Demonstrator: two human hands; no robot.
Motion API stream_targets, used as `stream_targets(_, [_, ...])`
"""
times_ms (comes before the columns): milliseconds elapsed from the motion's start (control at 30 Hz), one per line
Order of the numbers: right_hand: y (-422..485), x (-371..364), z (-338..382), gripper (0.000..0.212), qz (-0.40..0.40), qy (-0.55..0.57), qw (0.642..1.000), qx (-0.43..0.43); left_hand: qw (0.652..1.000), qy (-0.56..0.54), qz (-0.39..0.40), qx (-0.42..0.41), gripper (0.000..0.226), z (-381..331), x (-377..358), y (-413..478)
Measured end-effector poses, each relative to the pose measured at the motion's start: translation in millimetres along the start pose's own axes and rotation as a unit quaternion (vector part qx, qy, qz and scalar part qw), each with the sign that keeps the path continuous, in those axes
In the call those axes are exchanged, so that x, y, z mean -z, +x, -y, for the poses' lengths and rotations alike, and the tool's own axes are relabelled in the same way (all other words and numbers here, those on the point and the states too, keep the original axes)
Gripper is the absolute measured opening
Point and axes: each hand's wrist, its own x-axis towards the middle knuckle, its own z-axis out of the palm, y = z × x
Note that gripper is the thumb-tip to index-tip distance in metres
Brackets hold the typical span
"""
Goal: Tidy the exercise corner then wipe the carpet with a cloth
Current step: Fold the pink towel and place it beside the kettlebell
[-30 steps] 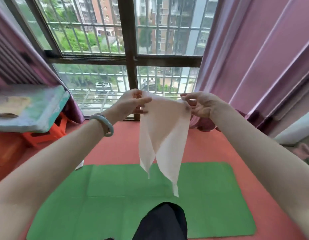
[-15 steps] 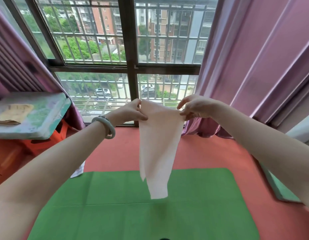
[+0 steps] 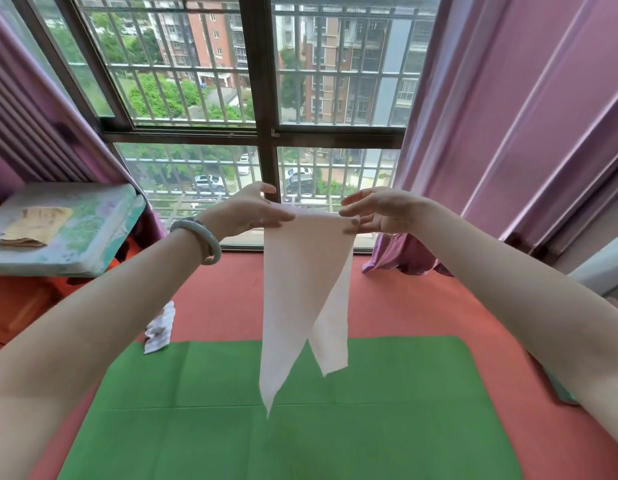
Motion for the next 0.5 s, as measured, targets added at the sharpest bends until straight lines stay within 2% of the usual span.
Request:
stream_targets(33, [0.0,1.2,-0.5,0.03,0.008,0.001,1.0,-0.007,1.0,0.017,0.0,0.003,0.069,1.0,1.3,1.9])
stream_targets(100, [0.4,3.4,-2.7,0.036,0.014,-0.009,1.0,-0.024,0.997,0.074,0.015,0.0,0.081,3.3,1.2,2.7])
stream_targets(167, [0.6,3.9,-3.7,0.039,0.009,-0.036,0.999,-0.037,0.992,0.119,0.038,-0.005,0.076,5.8,-1.3,1.6])
stream_targets(367, [-1.1,1.5,-11.4,0.021,-0.022,-0.128,0.99,-0.057,0.978,0.207,0.03,-0.029,0.049,7.0,-10.9,-2.2])
stream_targets(500, [-0.6,2.4,-17.6,0.022,-0.032,-0.088,0.995,-0.026,0.977,0.206,0.017,-0.051,0.034,5.2,-9.8,-2.6])
